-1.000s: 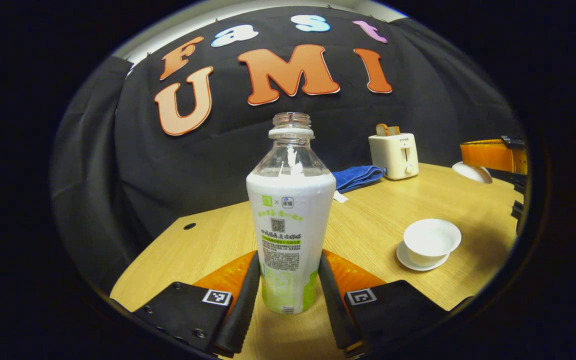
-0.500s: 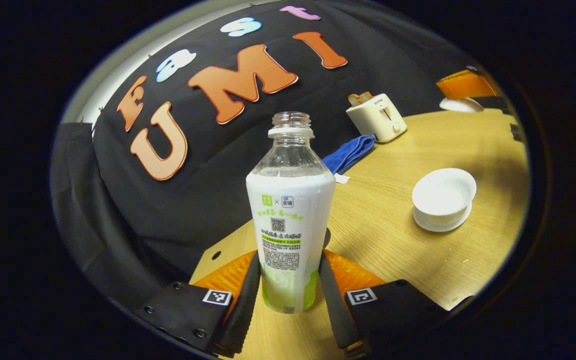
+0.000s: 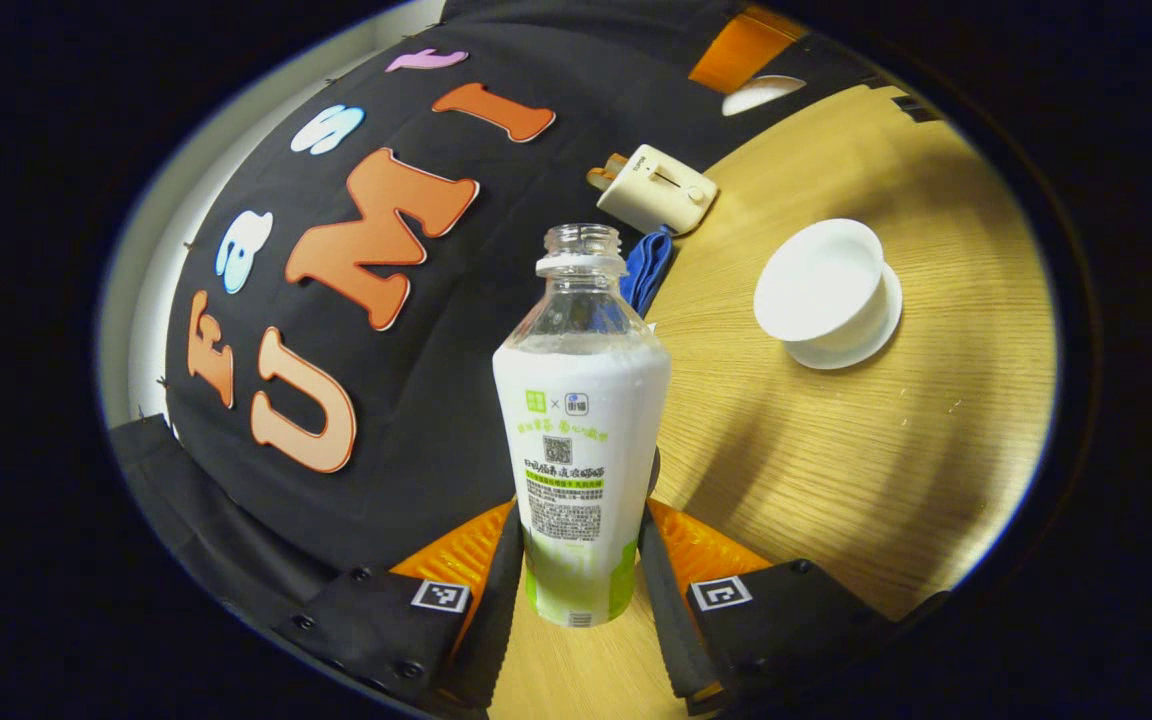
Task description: Open the teacup lid with one hand, grasp the water bottle and pour water into the teacup with the other hand; after pouring, place the water bottle on the coaster and then close the teacup lid.
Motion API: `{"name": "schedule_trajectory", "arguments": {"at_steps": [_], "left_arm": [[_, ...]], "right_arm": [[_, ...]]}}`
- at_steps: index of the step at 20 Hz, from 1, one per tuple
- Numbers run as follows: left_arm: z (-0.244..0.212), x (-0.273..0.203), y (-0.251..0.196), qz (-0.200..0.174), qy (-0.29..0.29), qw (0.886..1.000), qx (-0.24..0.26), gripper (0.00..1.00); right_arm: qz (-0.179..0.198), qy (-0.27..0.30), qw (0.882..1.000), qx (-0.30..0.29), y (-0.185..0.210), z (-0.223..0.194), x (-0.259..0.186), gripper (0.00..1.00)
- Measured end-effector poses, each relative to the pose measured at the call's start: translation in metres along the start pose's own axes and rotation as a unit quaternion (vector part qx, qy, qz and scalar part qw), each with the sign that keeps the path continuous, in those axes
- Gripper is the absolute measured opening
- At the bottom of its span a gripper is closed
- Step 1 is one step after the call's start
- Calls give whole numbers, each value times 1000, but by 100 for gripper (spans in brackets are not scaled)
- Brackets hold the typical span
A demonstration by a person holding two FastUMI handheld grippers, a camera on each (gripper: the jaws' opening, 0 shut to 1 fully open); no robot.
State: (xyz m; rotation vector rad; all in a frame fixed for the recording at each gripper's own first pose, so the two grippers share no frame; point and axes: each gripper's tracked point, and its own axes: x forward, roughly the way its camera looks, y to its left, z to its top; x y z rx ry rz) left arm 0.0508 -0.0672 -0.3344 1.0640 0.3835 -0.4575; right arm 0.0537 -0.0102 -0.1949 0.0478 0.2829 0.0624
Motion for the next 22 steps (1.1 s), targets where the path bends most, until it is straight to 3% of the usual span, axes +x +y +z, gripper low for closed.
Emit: {"name": "schedule_trajectory", "arguments": {"at_steps": [1, 6, 7, 8, 10, 17, 22], "left_arm": [[0, 1, 2, 1, 2, 1000, 17, 63], [-1, 2, 2, 2, 8, 995, 96, 69], [-1, 2, 1, 0, 7, 993, 114, 63], [-1, 3, 0, -1, 8, 992, 129, 63], [0, 4, 1, 1, 10, 987, 162, 69], [2, 6, 0, -1, 10, 969, 246, 63], [9, 8, 8, 9, 9, 957, 288, 66]], "right_arm": [[0, 0, 1000, 1, -1, -1, -1, 19], [-5, 1, 1000, 3, -7, -3, -1, 19], [-4, 2, 1000, 2, -8, -5, -1, 19], [-4, 2, 1000, 2, -8, -5, -1, 19], [-2, 3, 1000, 0, -7, -6, -1, 19], [2, 10, 1000, -12, -5, -11, -3, 19], [7, 10, 1000, -18, -2, -12, -3, 19]]}}
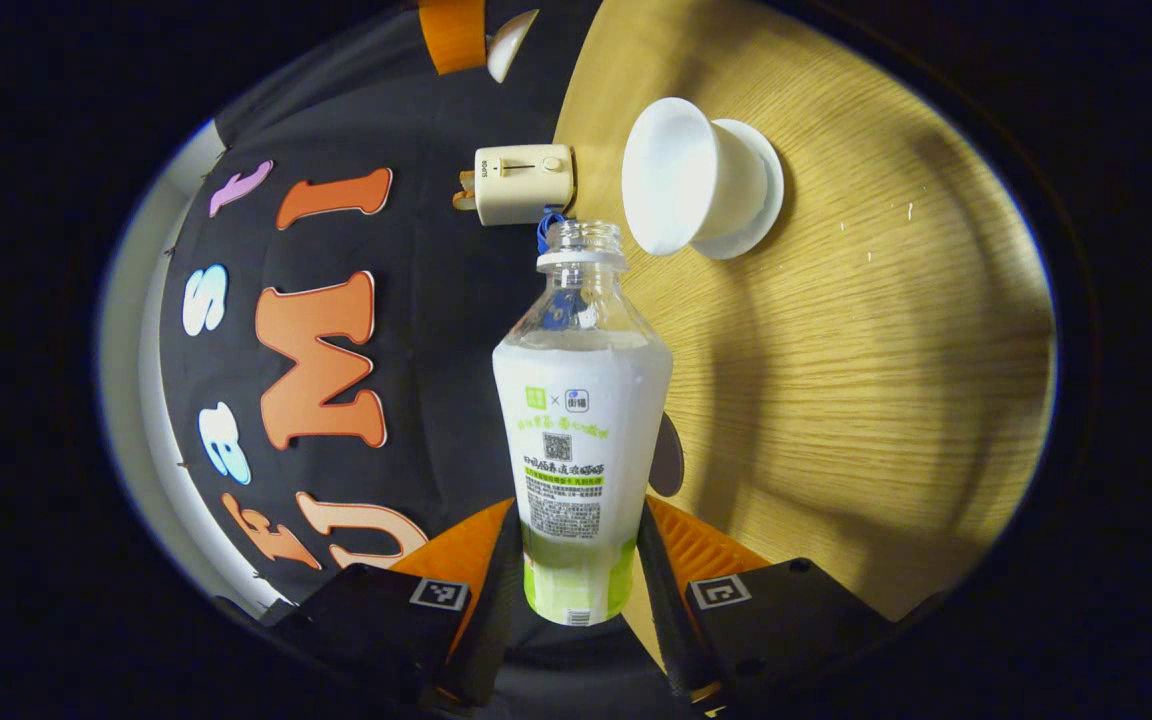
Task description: Open the teacup lid with one hand, grasp the water bottle and pour water into the teacup with the other hand; after pouring, place the water bottle on the coaster and then close the teacup lid.
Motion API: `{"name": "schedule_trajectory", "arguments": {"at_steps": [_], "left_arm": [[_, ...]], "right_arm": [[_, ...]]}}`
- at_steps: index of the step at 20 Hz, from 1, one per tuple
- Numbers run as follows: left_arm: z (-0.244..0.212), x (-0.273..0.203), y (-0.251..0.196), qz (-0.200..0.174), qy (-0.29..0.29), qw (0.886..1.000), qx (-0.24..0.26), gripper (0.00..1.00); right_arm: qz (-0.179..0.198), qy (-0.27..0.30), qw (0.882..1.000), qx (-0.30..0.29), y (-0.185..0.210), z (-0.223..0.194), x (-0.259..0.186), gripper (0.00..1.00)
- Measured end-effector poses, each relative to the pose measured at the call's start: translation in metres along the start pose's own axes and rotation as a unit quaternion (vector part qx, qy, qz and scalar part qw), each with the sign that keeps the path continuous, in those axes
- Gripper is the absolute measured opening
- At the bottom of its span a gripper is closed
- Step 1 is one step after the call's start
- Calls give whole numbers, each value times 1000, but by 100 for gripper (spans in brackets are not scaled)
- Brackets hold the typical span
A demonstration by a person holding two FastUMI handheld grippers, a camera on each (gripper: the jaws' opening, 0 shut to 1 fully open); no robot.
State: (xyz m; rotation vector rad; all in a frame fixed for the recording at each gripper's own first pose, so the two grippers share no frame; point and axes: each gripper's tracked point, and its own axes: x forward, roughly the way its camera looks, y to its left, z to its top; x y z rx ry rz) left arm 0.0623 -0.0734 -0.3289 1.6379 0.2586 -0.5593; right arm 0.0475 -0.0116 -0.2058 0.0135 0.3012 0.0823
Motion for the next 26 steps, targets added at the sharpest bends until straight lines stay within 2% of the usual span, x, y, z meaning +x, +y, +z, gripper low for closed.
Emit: {"name": "schedule_trajectory", "arguments": {"at_steps": [2, 7, 9, 15, 16, 20, 21, 26], "left_arm": [[-2, -1, 5, 6, 3, 1000, 17, 63], [-3, 0, 13, 14, 5, 999, 48, 66], [-2, 0, 15, 17, 4, 998, 56, 68], [2, -3, 20, 21, 1, 997, 71, 66], [1, -4, 21, 22, 1, 997, 73, 68], [2, -3, 26, 26, -3, 996, 84, 63], [3, -3, 27, 28, -3, 996, 88, 68], [10, -3, 34, 36, -10, 994, 107, 66]], "right_arm": [[0, 0, 1000, -1, -1, 0, 0, 19], [1, -1, 1000, 2, -3, -1, -1, 19], [1, -2, 1000, 4, -5, -1, -2, 20], [-2, -4, 1000, 9, -8, -1, -3, 19], [-1, -3, 1000, 9, -8, 0, -4, 19], [-1, -4, 1000, 9, -7, 0, -5, 19], [-1, -4, 1000, 7, -8, 0, -5, 19], [-4, -6, 1000, 10, -10, 1, -6, 19]]}}
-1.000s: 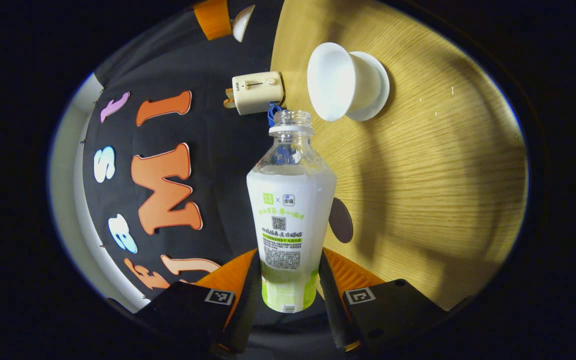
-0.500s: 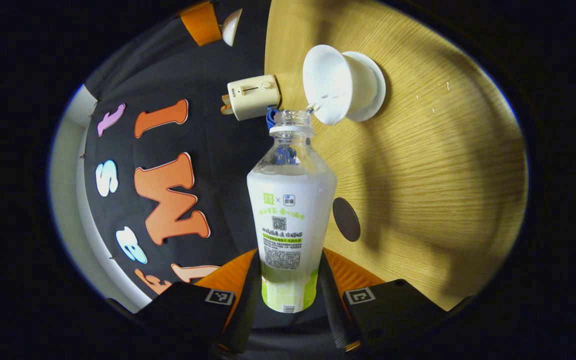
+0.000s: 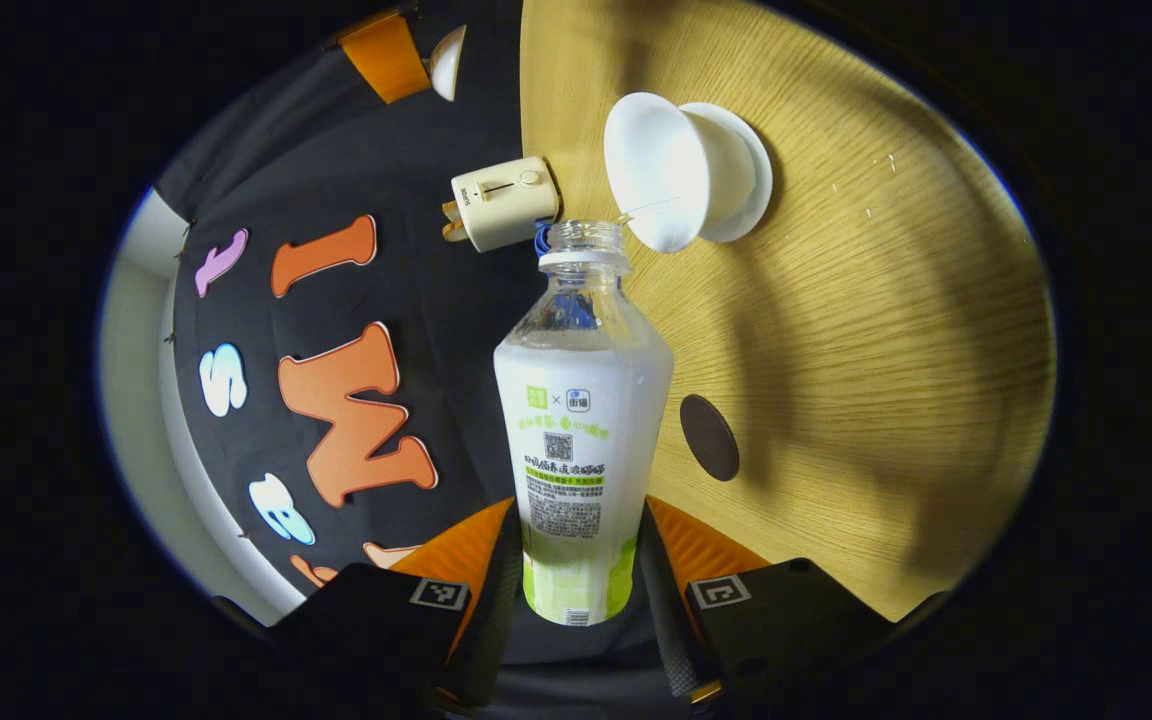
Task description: Open the teacup lid with one hand, grasp the water bottle and pour water into the teacup with the other hand; after pouring, place the water bottle on the coaster and then close the teacup lid.
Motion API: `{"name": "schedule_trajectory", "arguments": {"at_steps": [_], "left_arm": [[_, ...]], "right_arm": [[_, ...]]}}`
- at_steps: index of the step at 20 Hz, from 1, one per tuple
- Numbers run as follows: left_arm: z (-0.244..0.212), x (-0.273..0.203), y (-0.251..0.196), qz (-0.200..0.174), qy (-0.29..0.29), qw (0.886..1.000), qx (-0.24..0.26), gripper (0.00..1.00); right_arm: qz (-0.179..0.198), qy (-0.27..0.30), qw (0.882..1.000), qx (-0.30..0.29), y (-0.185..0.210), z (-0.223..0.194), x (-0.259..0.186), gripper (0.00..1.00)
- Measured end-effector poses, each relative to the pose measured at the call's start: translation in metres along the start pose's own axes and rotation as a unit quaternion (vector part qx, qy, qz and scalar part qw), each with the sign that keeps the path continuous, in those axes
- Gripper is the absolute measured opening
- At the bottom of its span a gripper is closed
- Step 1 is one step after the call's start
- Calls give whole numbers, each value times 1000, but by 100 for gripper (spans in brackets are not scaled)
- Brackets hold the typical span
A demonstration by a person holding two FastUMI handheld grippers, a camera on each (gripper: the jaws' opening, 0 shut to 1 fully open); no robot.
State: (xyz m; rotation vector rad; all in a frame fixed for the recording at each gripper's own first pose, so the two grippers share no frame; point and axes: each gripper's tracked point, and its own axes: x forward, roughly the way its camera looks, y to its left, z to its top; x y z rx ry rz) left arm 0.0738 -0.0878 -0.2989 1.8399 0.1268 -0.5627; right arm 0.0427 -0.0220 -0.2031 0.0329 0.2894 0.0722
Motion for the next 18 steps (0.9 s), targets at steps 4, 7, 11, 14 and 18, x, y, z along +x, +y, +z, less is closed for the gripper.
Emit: {"name": "schedule_trajectory", "arguments": {"at_steps": [4, 7, 11, 14, 18], "left_arm": [[4, 0, 4, 3, -4, 1000, 12, 66], [7, 2, 8, 7, -5, 1000, 24, 63], [7, 0, 15, 15, -6, 999, 47, 64], [10, 1, 20, 17, -9, 998, 64, 64], [13, 1, 28, 28, -11, 996, 88, 67]], "right_arm": [[0, 0, 1000, 1, -1, 0, -1, 20], [3, 2, 1000, -5, 2, -3, -3, 19], [3, 1, 1000, -8, 0, -2, -4, 19], [0, 0, 1000, -2, -3, -3, -5, 20], [-1, 3, 1000, 1, -4, -6, -7, 19]]}}
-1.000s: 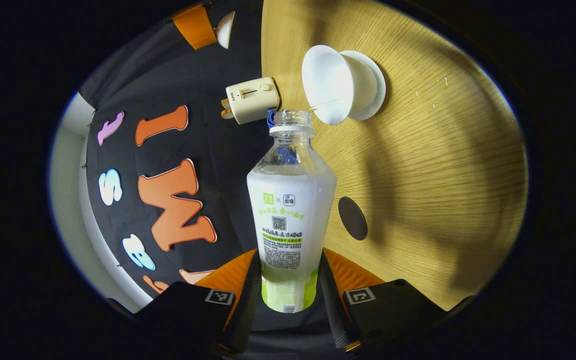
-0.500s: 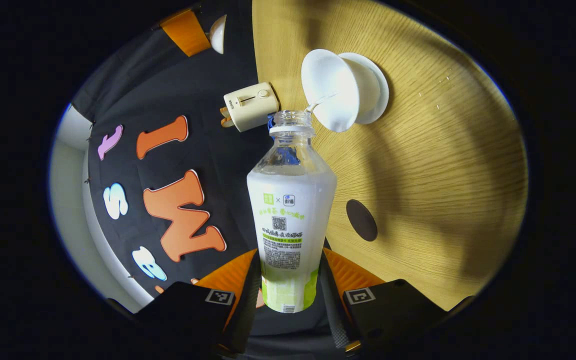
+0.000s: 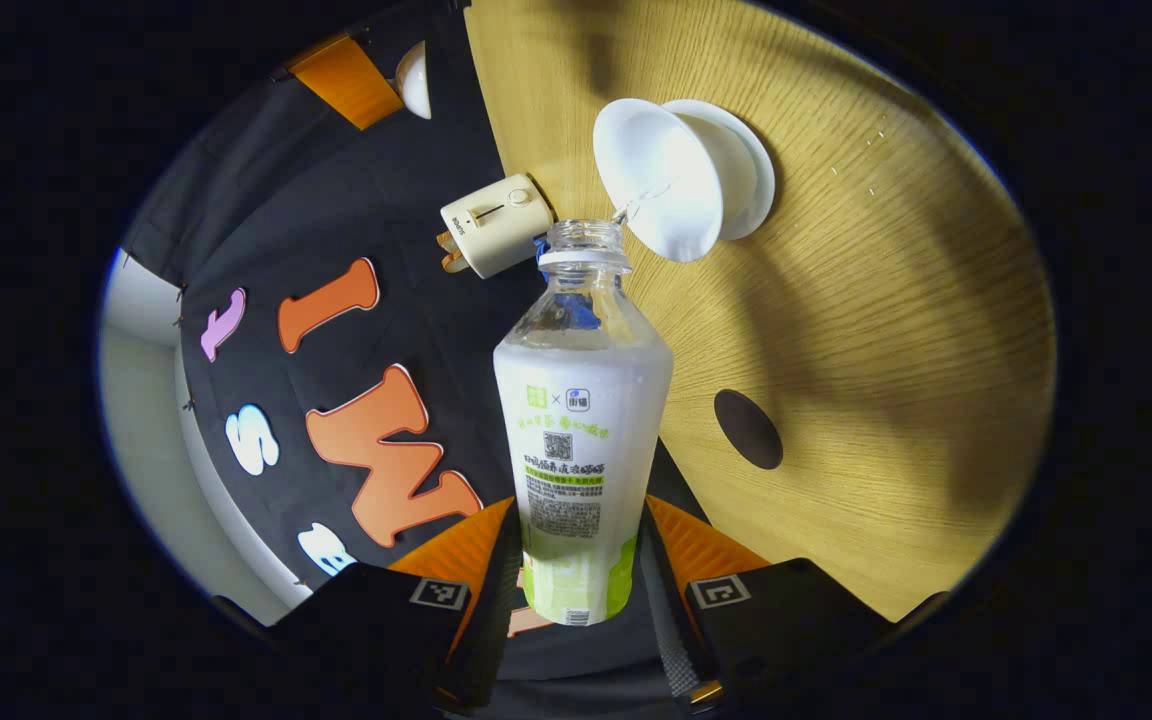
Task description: Open the teacup lid with one hand, grasp the water bottle and pour water into the teacup with the other hand; after pouring, place the water bottle on the coaster and then close the teacup lid.
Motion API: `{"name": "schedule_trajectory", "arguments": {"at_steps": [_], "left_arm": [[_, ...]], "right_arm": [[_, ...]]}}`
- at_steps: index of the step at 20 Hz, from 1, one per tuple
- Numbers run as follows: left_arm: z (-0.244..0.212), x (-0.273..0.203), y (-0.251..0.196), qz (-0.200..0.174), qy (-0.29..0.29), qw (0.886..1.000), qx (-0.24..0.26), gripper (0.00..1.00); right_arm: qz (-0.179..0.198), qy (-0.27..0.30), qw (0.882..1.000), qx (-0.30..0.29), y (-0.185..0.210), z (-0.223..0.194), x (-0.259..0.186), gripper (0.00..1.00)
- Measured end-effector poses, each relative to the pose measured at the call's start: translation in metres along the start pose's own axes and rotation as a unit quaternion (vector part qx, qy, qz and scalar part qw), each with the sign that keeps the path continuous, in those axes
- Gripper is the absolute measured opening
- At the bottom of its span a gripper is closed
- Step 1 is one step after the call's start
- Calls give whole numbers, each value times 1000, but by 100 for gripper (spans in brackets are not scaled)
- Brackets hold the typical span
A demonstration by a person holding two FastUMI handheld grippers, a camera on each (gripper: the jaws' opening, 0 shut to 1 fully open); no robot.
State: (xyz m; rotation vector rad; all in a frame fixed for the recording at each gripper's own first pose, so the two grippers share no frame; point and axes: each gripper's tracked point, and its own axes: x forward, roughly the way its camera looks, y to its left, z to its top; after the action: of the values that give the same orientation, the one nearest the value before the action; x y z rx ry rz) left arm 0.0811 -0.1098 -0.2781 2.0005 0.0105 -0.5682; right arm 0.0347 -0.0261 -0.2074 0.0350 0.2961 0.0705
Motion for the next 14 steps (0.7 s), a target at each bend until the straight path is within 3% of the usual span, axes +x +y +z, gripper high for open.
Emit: {"name": "schedule_trajectory", "arguments": {"at_steps": [2, 5, 14], "left_arm": [[0, 0, 9, 7, -1, 1000, 11, 64], [1, -3, 20, 19, -1, 1000, 25, 67], [-11, -5, 46, 45, 14, 998, 46, 66]], "right_arm": [[1, -1, 1000, 4, 0, 1, 0, 19], [0, -3, 1000, 4, -2, 2, -2, 19], [3, -9, 1000, 6, -3, 10, -3, 19]]}}
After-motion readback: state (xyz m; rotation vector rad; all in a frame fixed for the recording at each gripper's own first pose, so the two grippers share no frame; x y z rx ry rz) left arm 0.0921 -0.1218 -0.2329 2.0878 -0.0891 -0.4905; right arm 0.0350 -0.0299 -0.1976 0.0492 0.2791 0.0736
